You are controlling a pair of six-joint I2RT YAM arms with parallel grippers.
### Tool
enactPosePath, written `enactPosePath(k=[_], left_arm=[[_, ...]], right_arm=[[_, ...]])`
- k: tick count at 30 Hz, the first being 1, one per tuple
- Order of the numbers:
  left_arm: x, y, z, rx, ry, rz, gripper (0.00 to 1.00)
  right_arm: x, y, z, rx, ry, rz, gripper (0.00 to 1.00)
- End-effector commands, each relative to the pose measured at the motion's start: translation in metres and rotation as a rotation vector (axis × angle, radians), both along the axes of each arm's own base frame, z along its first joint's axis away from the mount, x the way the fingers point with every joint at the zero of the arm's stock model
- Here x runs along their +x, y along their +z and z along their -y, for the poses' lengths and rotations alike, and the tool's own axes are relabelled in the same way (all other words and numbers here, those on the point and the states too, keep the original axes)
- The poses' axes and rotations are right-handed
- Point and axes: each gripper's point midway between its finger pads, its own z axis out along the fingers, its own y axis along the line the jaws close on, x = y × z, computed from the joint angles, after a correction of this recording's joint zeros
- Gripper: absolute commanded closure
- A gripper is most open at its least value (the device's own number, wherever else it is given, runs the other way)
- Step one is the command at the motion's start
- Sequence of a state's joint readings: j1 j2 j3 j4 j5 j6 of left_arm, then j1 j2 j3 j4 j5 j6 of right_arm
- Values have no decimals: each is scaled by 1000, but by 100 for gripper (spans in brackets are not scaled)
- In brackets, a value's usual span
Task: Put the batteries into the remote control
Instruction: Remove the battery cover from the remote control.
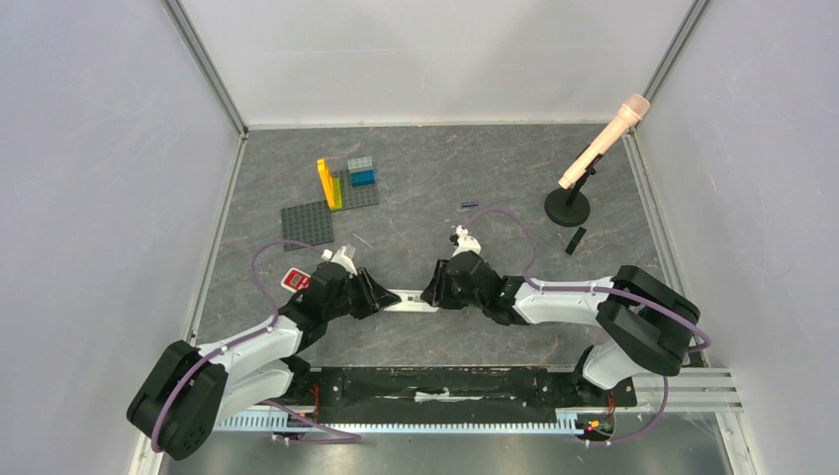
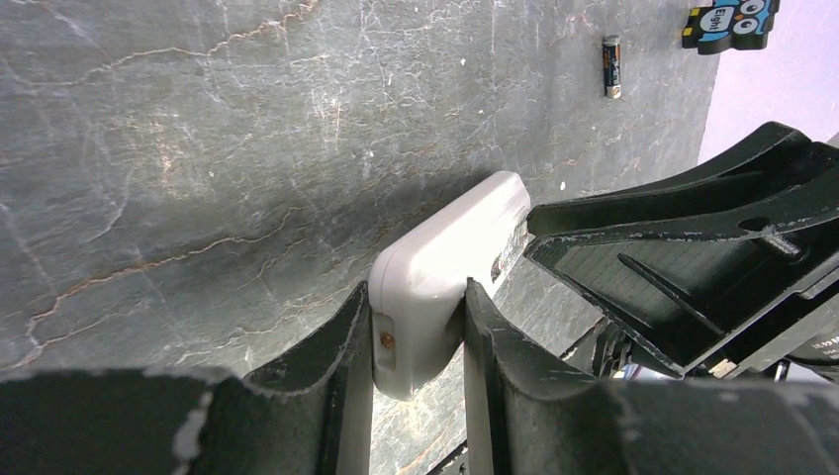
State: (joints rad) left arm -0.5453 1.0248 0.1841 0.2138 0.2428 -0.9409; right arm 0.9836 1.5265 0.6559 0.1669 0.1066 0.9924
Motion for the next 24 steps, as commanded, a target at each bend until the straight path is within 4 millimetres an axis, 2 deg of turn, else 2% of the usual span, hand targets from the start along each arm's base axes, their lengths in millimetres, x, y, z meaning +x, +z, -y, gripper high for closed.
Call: enactPosePath(k=[1, 6, 12, 19, 24], left_arm=[[-18, -40, -25, 178, -30, -55, 98], [-20, -44, -25, 184, -42, -63, 98], [-20, -48, -25, 185, -40, -71, 98], [-19, -49, -28, 199, -23, -72, 98], [-18, -52, -34, 232, 3, -92, 98]], right_arm=[[-28, -26, 1, 54, 40, -134, 64], [-45, -24, -6, 205, 80, -208, 65], [-55, 2, -25, 393, 151, -216, 65], [-47, 44, -42, 516, 209, -113, 66], [-34, 73, -44, 512, 208, -5, 65]])
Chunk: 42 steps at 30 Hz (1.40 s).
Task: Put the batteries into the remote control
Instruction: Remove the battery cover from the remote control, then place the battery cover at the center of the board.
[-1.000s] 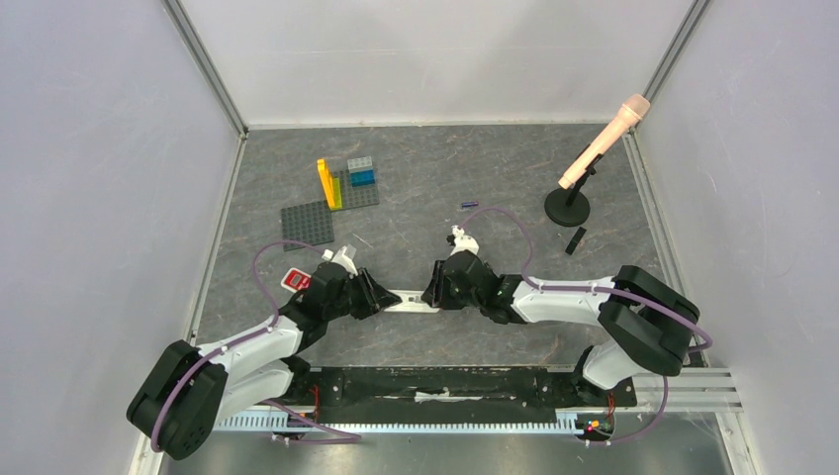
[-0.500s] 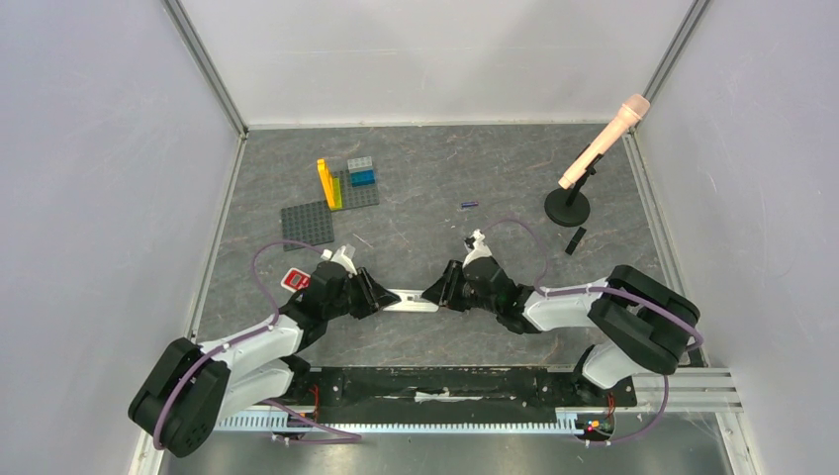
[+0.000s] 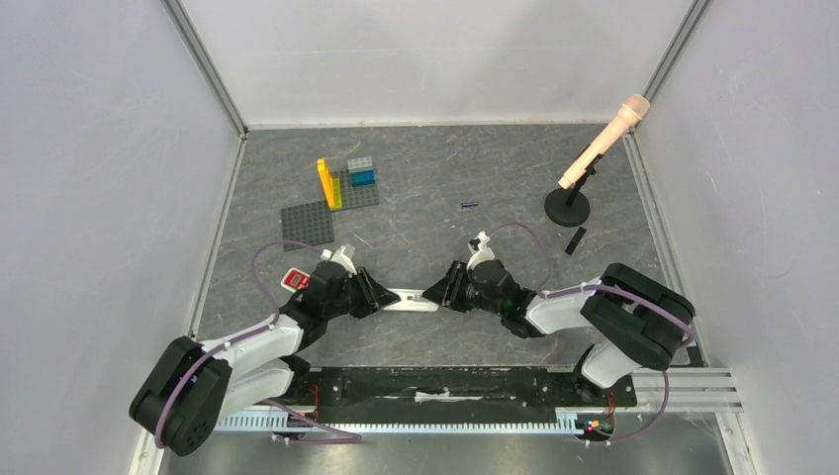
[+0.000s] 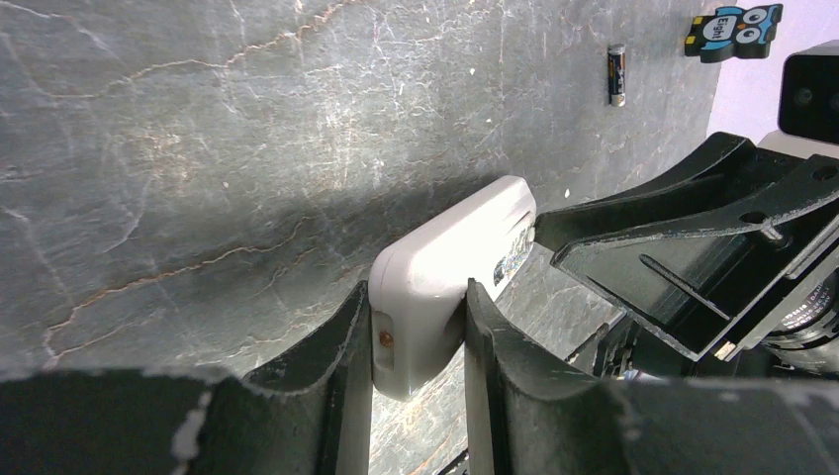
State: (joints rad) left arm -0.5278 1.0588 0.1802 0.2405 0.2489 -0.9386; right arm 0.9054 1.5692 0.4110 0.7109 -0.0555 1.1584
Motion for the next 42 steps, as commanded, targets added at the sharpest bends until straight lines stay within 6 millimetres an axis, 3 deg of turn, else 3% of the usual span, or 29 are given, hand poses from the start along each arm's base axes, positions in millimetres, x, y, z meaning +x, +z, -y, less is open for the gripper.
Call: enactPosePath(k=[1, 11, 16, 20, 24, 29, 37, 40, 42], left_arm=[[-22, -48, -33, 237, -4, -93, 98], [-20, -43, -40, 291, 12, -111, 98], [-21, -41, -38, 295, -11, -116, 98], [-23, -39, -35, 303, -50, -127, 98], [-23, -37, -33, 301, -64, -135, 98], [-20, -31, -27, 296, -105, -109, 98], [-11, -12, -3, 225, -246, 4, 98], [-5, 1, 9, 176, -299, 77, 98], [-2, 6, 15, 166, -330, 111, 98]], right_arm=[[-29, 68, -40, 145, 219, 92, 65], [2, 58, -13, -18, 70, 137, 64], [41, 61, 10, -122, -56, 220, 60], [72, 71, 16, -189, -108, 286, 58], [85, 59, 25, -252, -137, 280, 55], [84, 35, 43, -340, -146, 244, 51], [68, 26, 64, -509, -32, 250, 47], [54, 31, 61, -509, 100, 305, 39], [34, 34, 51, -468, 255, 354, 25]])
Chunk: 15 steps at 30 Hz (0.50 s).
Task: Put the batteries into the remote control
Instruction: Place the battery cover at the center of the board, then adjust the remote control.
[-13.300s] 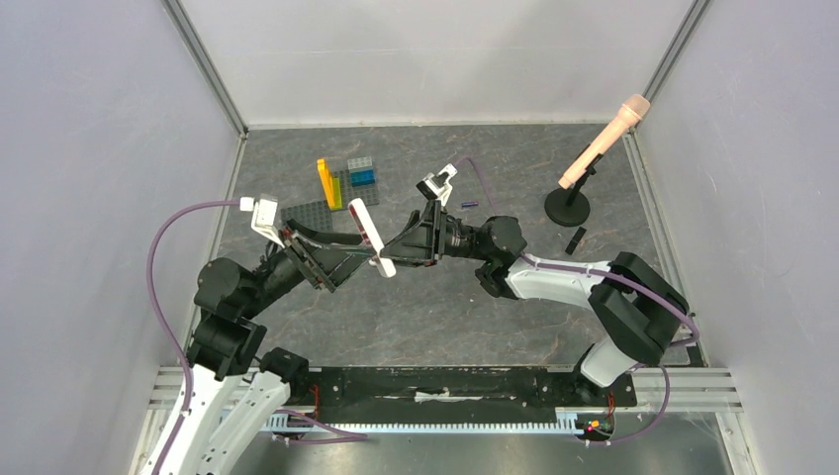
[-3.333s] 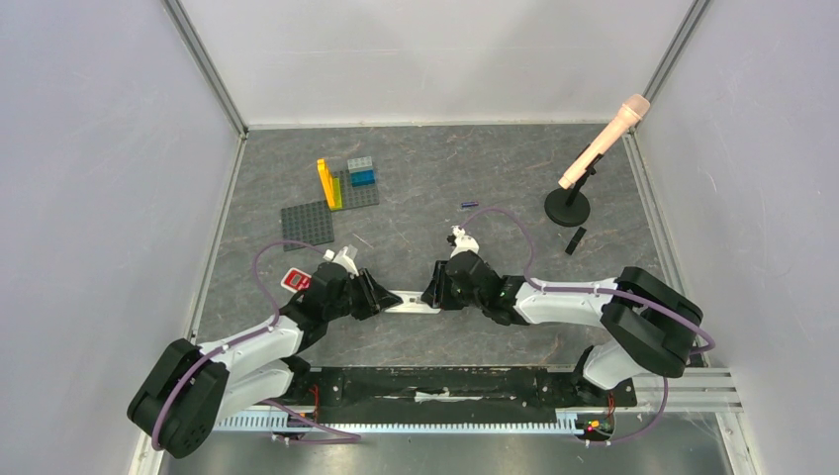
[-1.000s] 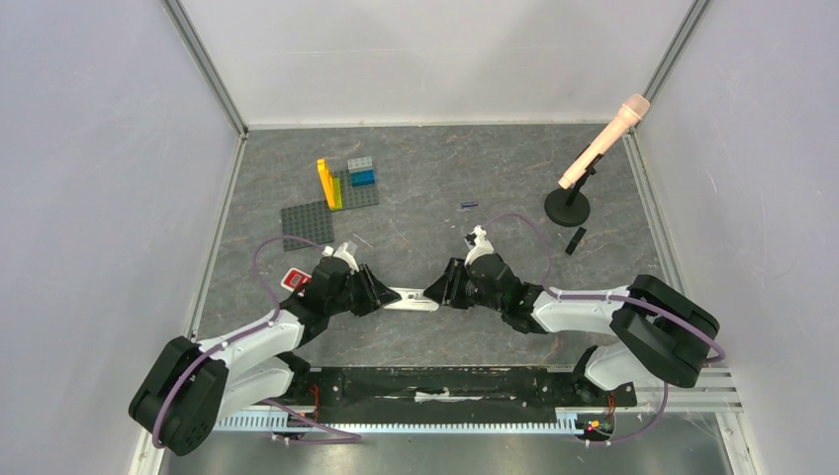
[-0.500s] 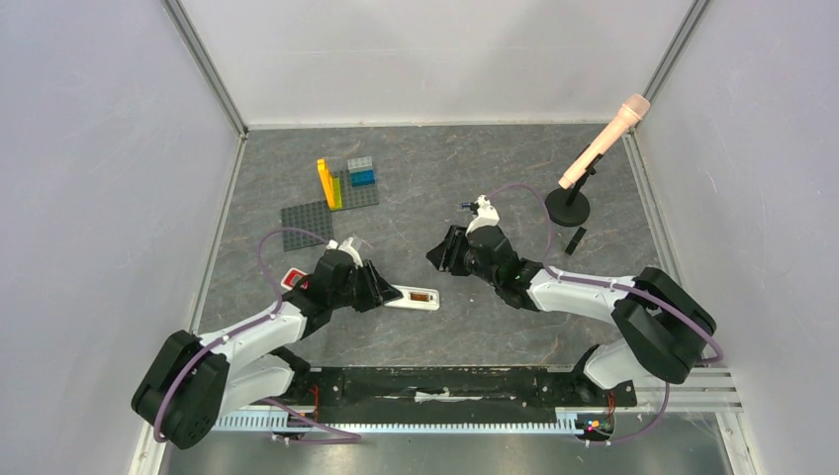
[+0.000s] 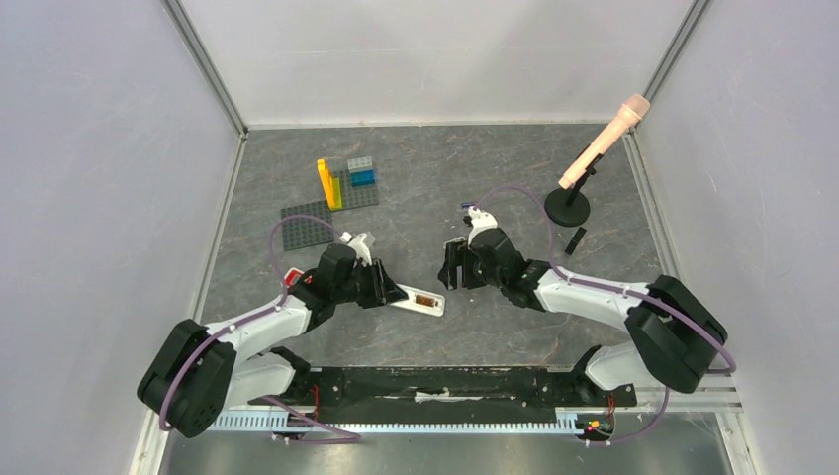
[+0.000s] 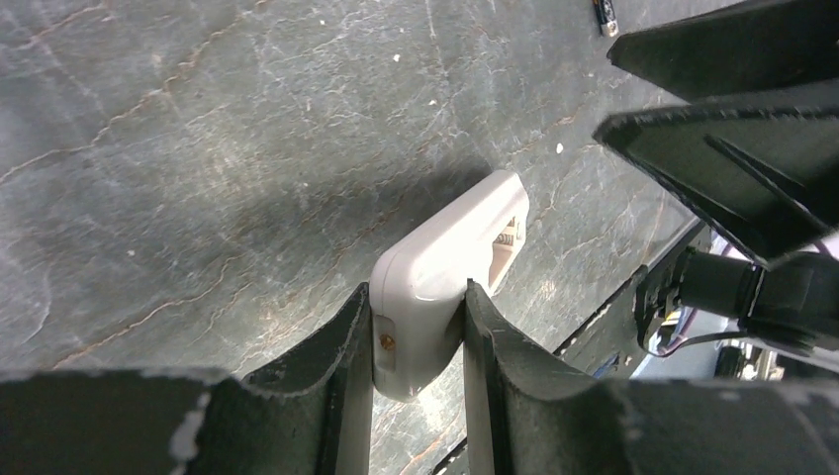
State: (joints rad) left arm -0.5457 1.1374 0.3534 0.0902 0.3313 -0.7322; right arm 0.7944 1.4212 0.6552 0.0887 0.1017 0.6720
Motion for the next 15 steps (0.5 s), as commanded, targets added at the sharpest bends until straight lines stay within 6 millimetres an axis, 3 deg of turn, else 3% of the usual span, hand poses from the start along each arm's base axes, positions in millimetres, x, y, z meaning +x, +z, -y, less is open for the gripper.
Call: enactPosePath(k=[1, 4, 10, 15], left_arm=[[-6, -9, 0, 60, -141, 74, 98], [-2, 2, 12, 16, -202, 130, 98], [-6, 15, 34, -79, -330, 179, 98], [-16, 22, 47, -145, -435, 183, 98]], right_arm=[[-31, 27, -19, 30, 358, 92, 19], [-63, 31, -25, 87, 558, 129, 9], [-74, 36, -24, 11, 683, 247, 3], [-86, 13, -29, -191, 832, 308, 3]])
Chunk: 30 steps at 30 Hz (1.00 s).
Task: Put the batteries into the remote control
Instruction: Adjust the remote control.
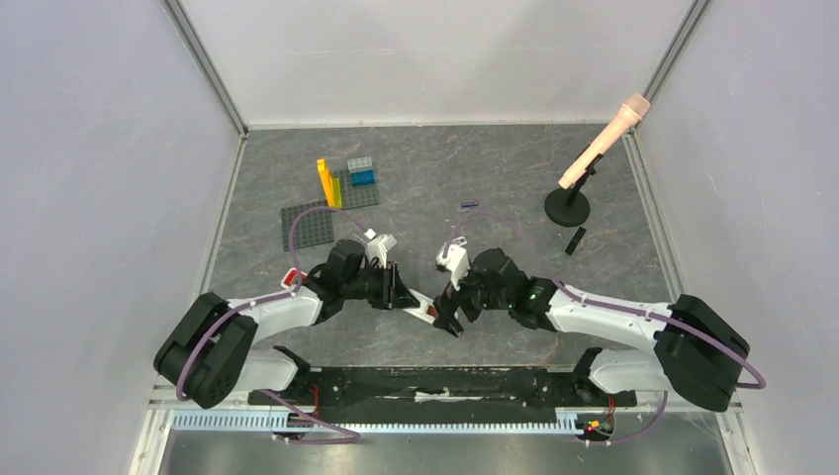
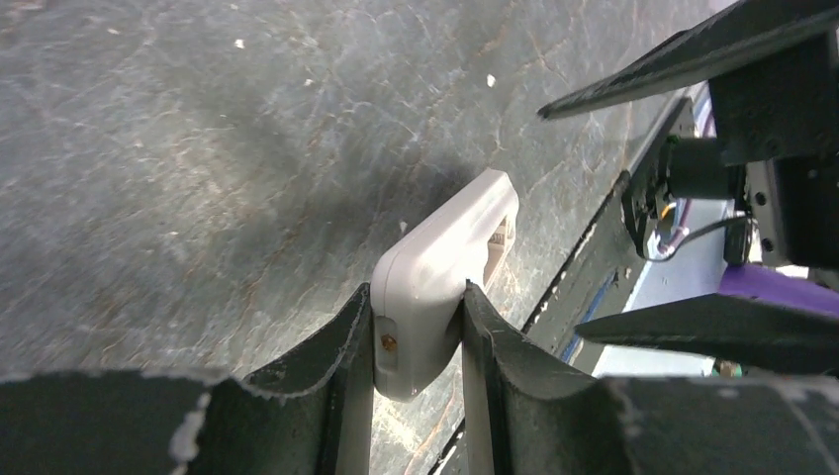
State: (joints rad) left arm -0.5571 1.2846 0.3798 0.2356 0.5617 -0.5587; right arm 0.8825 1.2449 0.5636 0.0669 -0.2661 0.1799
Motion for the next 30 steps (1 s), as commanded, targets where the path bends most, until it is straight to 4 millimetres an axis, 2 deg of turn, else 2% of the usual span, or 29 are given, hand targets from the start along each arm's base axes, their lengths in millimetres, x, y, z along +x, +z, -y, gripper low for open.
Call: enactPosePath(k=[1, 5, 9, 11, 14, 17, 20, 26, 28, 30], left_arm=[[-5, 20, 18, -86, -153, 103, 98], [-12, 22, 19, -99, -173, 114, 98], [-17, 29, 22, -116, -188, 129, 98], [-18, 31, 23, -121, -191, 129, 98], [-17, 32, 24, -123, -189, 123, 98], [-17, 32, 24, -124, -187, 114, 98], [-18, 33, 24, -128, -186, 108, 98], [-16, 35, 25, -132, -179, 108, 98], [-16, 36, 25, -134, -178, 110, 98], [-16, 36, 25, -133, -170, 110, 98]], right_arm=[[-7, -8, -10, -129, 173, 159, 3], [-19, -23, -13, -193, 223, 172, 3], [-13, -27, -14, -210, 190, 226, 6], [-9, -30, -10, -228, 159, 243, 13], [-9, -35, -6, -246, 144, 240, 37], [-9, -41, -2, -266, 131, 233, 47], [-12, -42, -1, -258, 133, 239, 46], [-16, -48, -2, -271, 141, 265, 31], [-17, -51, -1, -279, 141, 271, 30], [-17, -54, -1, -276, 132, 267, 35]])
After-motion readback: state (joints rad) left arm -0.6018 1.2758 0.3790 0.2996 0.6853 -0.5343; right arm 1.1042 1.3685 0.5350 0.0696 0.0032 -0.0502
